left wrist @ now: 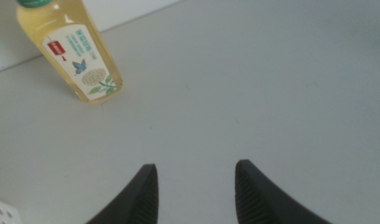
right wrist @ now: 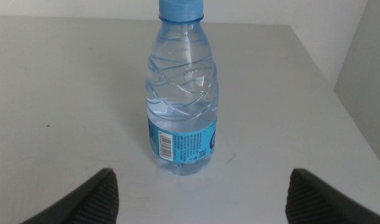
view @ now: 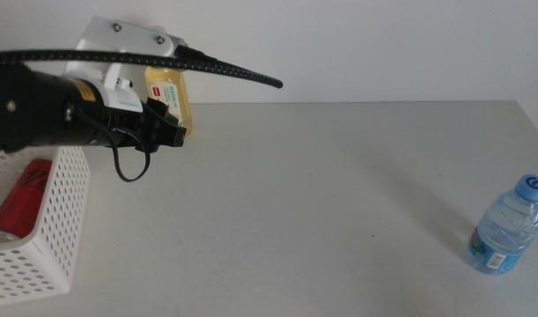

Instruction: Use arms to grab the bottles and put them into the dustbin to the left of the table.

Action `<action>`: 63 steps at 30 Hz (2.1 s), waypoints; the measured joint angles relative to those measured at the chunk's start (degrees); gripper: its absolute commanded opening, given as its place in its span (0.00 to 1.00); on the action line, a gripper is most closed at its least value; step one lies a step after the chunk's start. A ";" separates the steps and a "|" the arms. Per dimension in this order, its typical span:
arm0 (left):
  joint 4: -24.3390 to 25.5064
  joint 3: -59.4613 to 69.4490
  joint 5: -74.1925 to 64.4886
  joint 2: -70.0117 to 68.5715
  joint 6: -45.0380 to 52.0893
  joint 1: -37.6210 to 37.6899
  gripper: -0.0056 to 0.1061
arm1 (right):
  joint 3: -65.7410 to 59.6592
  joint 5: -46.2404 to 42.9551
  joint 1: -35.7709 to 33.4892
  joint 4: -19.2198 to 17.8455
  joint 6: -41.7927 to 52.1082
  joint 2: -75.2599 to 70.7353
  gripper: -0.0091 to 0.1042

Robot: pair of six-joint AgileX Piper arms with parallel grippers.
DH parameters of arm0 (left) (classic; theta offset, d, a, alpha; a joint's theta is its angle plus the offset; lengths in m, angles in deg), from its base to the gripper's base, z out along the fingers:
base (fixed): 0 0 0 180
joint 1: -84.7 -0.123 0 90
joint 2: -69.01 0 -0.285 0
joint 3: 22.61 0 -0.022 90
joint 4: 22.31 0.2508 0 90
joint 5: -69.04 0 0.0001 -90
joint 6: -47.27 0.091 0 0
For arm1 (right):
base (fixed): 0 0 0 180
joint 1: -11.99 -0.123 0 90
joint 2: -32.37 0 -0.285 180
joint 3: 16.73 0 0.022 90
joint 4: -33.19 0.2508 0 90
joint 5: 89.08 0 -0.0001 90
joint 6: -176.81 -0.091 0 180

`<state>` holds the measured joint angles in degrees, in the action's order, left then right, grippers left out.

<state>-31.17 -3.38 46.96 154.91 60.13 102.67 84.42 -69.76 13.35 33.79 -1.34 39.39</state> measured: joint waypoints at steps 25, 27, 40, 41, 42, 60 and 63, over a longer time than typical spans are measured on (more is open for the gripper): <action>-1.46 30.49 67.43 3.01 -9.54 2.35 0.46 | 0.00 0.00 0.00 0.00 0.00 0.00 0.91; -2.36 30.49 67.49 3.76 -7.65 2.35 0.46 | 0.00 0.00 0.00 0.00 0.00 0.00 0.91; -4.26 30.49 72.86 13.80 -7.58 2.35 0.46 | 0.00 0.00 0.00 0.00 0.00 0.00 0.91; -4.14 30.49 73.76 14.38 -8.02 2.35 0.46 | 0.00 0.00 0.00 0.00 0.00 0.00 0.91; -4.03 30.49 74.79 15.06 -8.49 2.35 0.47 | 0.00 0.00 0.00 0.00 0.00 0.00 0.91; -4.09 20.29 71.01 24.28 -8.50 0.08 0.89 | 0.00 0.00 0.00 0.00 0.00 0.00 0.91; -1.84 14.84 64.65 25.77 -8.48 -2.54 0.89 | 0.00 0.00 0.00 0.00 0.00 0.00 0.91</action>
<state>-33.01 11.46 111.61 180.68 51.66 100.13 84.42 -69.76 13.35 33.79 -1.34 39.39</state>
